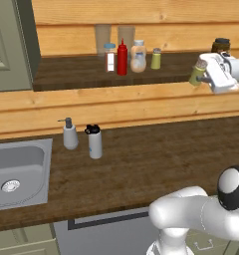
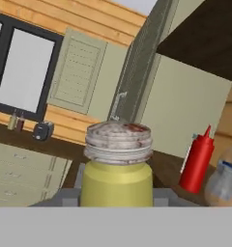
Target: Put the shaker and condiment bottle from the counter next to their counterparts in the cabinet.
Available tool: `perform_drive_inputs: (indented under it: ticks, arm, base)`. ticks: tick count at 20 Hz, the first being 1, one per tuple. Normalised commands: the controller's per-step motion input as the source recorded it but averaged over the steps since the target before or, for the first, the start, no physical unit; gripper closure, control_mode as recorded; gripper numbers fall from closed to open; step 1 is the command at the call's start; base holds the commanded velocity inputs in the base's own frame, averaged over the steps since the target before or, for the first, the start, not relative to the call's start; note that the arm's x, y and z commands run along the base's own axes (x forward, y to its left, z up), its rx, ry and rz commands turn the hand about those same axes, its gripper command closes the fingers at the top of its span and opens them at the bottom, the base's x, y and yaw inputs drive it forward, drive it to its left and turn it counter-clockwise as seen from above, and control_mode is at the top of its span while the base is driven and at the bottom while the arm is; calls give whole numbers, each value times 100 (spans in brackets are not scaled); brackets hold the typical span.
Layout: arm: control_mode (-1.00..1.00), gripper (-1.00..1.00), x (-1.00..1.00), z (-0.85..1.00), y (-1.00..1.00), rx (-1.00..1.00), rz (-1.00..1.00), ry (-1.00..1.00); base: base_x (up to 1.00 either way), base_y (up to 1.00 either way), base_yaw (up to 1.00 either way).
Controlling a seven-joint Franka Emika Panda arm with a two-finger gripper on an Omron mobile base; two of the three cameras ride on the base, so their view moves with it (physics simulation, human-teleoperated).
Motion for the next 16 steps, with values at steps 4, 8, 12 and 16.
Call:
perform_drive_inputs:
  ticks: [4,8,12,16]
  arm:
    - [-100,100,8,-4,-20,24,-4,-5]
    - [-100,100,-14,92,0,5,-18,0]
    - [-100,100,0,94,0,0,-26,0]
    - [-100,100,-1,-14,-2,1,-2,-2]
  base:
    - [0,0,0]
    - [0,0,0]
    - [0,0,0]
    - [0,0,0]
